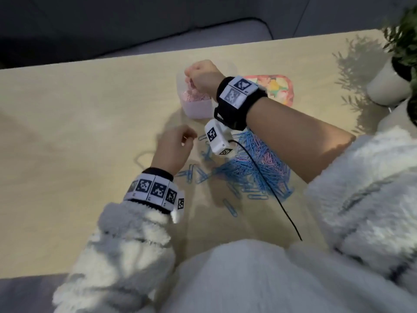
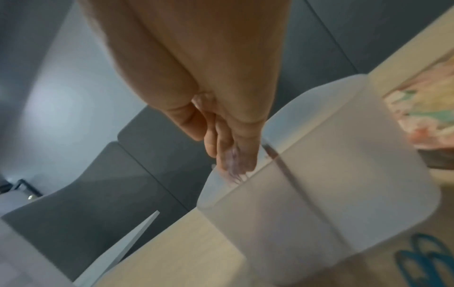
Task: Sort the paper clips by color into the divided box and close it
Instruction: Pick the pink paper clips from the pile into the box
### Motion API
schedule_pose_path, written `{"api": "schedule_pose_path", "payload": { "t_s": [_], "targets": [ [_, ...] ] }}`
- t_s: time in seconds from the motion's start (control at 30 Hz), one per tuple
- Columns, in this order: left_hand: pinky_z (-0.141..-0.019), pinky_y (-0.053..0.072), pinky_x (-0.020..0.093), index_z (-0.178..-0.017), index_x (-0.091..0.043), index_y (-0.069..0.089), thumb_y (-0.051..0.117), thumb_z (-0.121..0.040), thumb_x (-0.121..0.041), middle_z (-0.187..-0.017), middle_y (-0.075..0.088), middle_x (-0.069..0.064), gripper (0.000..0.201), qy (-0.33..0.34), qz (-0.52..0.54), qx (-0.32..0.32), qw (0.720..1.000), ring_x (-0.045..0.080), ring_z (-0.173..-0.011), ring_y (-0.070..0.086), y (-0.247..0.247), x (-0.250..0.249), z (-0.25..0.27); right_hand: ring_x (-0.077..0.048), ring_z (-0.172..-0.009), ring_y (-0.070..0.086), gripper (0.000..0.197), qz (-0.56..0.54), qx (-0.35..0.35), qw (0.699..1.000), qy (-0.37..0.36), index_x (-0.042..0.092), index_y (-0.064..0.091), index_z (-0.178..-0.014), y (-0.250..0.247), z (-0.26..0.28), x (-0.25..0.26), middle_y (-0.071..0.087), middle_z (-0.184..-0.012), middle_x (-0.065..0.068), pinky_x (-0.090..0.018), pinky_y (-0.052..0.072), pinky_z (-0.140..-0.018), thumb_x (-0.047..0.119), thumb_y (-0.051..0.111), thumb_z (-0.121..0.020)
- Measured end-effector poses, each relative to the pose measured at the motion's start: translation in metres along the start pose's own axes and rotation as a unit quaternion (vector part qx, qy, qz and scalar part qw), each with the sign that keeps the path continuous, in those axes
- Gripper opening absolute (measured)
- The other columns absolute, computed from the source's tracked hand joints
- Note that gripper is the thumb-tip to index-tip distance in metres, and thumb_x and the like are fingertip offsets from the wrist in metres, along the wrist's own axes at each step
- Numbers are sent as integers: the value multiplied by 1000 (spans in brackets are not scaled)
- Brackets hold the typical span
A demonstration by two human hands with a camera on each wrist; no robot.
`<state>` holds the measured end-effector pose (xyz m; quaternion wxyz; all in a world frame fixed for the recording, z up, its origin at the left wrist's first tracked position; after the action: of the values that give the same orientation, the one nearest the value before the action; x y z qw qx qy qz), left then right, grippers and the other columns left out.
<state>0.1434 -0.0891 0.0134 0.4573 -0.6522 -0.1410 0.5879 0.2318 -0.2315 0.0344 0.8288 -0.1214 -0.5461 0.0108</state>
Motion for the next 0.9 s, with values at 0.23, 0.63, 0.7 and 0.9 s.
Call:
{"api": "schedule_pose_path", "payload": {
  "t_s": [0.23,0.63,0.7,0.9],
  "targets": [
    [-79,46,35,-97,-11,63,64,-81,-17,-95,60,10,17,16,-52,113,992,25,-88,57,55,10,48,1,-65,58,30,83,-4,988,-133,5,65,-94,-23,52,-15,59,-88,-7,-16,51,-66,-5,38,-84],
    [-81,45,41,-93,-8,64,60,-84,-13,-95,59,13,11,20,-115,68,991,33,-94,54,60,20,50,-27,-109,47,19,519,89,840,-129,12,63,-103,-28,141,-132,57,-109,-8,-37,38,-88,23,57,-88],
    [-86,41,38,-102,-8,62,59,-85,-16,-101,59,13,19,41,-118,74,989,32,-98,51,67,12,51,-28,-104,51,14,493,66,859,-123,9,65,-94,-36,140,-135,60,-103,-10,-38,41,-87,19,57,-88],
    [-90,39,35,-108,-10,58,62,-85,-24,-110,55,11,28,50,-139,90,985,29,-102,49,77,1,45,-30,-102,53,11,408,-34,909,-77,7,66,-92,-65,139,-138,61,-100,-12,-37,44,-85,13,59,-85]
  ]
}}
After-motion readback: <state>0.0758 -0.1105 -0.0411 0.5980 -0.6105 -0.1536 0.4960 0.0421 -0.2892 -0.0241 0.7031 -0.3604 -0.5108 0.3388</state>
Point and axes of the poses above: each hand's wrist, its own z-axis away from the middle knuckle, its own y-axis out of the palm, x = y × z, the point moved 3 cm from there along -z, towards the middle knuckle
